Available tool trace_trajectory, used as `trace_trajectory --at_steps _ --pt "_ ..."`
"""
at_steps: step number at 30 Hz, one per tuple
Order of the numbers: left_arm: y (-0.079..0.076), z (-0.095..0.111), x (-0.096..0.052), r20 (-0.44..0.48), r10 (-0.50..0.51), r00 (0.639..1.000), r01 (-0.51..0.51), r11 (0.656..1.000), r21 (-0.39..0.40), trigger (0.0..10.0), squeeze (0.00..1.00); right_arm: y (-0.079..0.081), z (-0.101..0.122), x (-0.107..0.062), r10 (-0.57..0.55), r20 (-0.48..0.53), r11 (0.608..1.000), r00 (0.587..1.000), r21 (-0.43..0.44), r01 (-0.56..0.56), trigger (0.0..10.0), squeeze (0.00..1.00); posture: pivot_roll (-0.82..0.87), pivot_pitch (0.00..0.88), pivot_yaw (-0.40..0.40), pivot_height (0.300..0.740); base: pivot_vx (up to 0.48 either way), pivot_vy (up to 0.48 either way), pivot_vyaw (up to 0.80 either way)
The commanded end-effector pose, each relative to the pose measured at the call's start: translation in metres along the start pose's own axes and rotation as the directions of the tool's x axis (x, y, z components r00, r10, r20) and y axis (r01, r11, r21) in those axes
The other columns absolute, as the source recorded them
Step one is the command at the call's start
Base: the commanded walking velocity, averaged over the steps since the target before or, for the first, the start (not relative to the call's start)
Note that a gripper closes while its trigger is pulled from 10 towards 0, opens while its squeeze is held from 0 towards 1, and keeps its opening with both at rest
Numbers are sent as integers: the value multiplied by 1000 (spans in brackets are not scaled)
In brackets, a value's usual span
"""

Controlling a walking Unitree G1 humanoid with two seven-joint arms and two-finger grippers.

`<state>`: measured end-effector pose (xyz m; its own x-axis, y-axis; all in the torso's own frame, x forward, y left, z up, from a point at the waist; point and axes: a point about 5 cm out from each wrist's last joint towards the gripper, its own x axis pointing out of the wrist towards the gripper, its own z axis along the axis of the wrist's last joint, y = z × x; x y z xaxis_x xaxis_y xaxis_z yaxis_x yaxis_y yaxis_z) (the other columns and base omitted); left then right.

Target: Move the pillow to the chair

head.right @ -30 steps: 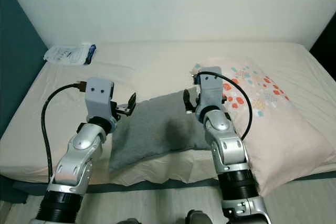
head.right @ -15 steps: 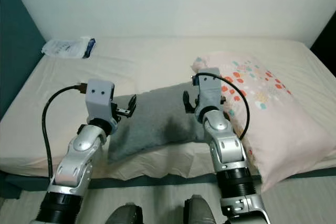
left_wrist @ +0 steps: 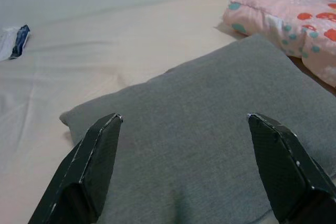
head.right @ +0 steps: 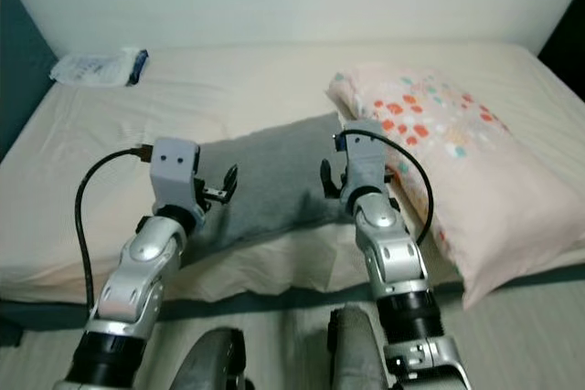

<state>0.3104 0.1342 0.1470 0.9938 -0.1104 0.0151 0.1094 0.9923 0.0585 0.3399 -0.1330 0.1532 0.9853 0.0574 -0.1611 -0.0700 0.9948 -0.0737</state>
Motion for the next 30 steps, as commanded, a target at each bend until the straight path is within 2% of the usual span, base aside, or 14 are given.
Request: trace_trajectory --at_steps 1,4,10,19,22,24,30 --pt "0 -6 -1 -28 7 1000 -7 1000 -2 10000 0 -1 -1 0 -1 7 1000 1000 -9 1 10000 0 -13 113 2 603 0 0 0" --pt "2 -9 -1 -45 26 999 -26 1000 2 10000 0 -1 1 3 -14 23 999 1000 -40 15 10000 0 -12 115 5 598 0 0 0" --pt "5 -10 1 -52 48 997 -47 999 10 10000 0 0 3 6 15 40 1000 999 22 -16 10000 0 -12 118 6 583 0 0 0" --pt "14 -12 5 -69 114 991 -113 993 12 10000 0 -2 9 13 1 58 1000 998 -24 1 10000 0 -8 134 1 573 0 0 0" --pt "19 -12 8 -72 132 989 -132 991 12 10000 0 2 13 13 48 80 998 996 -31 -46 10000 0 -9 137 0 563 0 0 0" --pt "30 -12 13 -85 172 981 -172 985 7 10000 0 4 14 14 71 81 996 994 -65 -66 10000 0 -9 146 -5 558 0 0 0" --pt "40 -13 19 -98 201 975 -203 979 -4 10000 0 5 15 15 73 87 995 993 -71 -67 10000 0 -7 145 -6 558 0 0 0"
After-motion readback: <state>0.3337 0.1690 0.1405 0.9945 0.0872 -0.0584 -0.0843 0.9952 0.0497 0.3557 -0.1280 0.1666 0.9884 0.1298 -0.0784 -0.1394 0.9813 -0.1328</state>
